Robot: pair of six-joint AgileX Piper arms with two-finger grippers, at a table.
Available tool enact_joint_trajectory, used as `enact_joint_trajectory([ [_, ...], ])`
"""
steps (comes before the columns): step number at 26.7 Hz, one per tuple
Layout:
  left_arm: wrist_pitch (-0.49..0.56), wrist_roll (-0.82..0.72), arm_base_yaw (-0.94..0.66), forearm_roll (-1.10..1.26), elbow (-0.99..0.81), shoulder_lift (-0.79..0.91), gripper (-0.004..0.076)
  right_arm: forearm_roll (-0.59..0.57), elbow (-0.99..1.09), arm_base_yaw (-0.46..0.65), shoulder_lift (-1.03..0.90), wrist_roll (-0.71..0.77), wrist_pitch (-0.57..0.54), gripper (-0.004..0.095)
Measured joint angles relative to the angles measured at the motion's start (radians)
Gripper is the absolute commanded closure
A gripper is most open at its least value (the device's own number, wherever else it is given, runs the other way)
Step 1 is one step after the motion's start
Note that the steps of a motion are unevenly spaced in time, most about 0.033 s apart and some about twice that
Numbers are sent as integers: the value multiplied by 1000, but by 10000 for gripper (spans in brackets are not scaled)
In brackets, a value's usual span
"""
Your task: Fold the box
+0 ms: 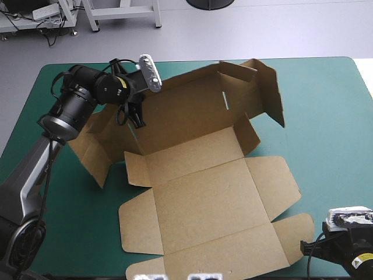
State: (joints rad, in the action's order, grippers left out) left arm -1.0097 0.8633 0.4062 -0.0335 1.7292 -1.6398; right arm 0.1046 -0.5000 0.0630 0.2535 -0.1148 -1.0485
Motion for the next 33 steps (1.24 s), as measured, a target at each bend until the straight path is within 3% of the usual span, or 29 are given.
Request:
enact_joint_trajectory([
  [5, 51, 76, 233, -140, 1, -2, 733, 0, 0, 0, 0, -22, 9, 920],
  [9, 166, -32, 339, -289, -17, -3, 733, -9, -35, 0, 0, -26, 13, 920],
  [18, 369, -472, 428, -777, -243, -3, 733, -11, -226, 0, 77, -2, 13, 922],
  [24, 389, -775, 488, -1061, -391, -2, 733, 27, -372, 0, 228, 1, 29, 922],
  [33, 380, -1094, 546, -1350, -538, 22, 733, 102, -656, 0, 536, -2, 71, 923],
])
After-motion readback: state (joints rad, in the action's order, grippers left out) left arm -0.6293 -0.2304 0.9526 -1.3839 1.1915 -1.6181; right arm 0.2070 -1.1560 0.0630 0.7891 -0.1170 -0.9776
